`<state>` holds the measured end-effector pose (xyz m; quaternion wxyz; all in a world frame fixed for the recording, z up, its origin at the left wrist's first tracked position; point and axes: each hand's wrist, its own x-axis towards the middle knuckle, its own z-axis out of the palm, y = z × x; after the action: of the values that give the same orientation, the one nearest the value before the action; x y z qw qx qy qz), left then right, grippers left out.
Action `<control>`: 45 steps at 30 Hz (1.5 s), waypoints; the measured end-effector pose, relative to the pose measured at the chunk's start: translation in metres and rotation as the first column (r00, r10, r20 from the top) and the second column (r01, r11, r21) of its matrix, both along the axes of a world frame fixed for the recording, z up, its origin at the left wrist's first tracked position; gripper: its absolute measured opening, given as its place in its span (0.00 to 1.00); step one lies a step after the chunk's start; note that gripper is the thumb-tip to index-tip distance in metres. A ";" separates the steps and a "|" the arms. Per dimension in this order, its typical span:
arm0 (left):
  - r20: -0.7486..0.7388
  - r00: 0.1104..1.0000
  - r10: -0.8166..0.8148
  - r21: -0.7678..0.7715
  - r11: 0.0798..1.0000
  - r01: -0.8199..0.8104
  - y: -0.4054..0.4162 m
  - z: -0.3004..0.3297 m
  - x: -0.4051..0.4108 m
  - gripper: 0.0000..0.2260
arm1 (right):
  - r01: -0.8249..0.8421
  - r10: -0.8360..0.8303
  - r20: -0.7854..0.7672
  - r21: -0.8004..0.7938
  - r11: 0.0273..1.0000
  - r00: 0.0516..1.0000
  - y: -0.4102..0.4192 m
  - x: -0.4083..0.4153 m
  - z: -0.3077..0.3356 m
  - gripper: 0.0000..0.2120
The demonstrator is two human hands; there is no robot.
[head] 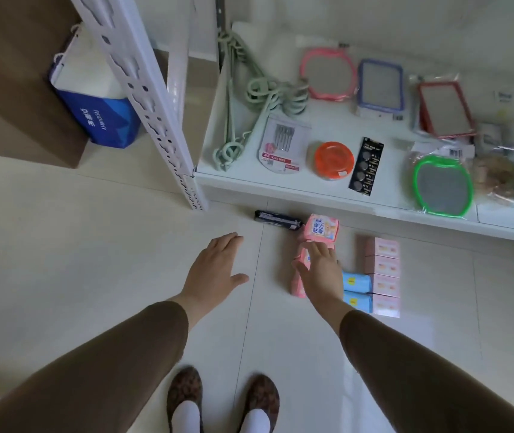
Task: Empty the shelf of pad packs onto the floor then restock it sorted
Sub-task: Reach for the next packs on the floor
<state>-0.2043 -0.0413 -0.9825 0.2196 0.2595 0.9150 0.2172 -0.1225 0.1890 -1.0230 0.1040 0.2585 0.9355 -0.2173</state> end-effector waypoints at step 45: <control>-0.149 0.988 0.031 -0.163 0.985 -0.056 -0.038 0.088 -0.032 0.44 | -0.339 0.349 -0.021 0.189 0.922 0.937 -0.024 -0.049 0.135 0.03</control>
<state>-0.2361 -0.0796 -0.8948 0.1683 0.2353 0.9490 0.1251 -0.1717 0.1646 -0.8883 0.0909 0.0928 0.9847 -0.1161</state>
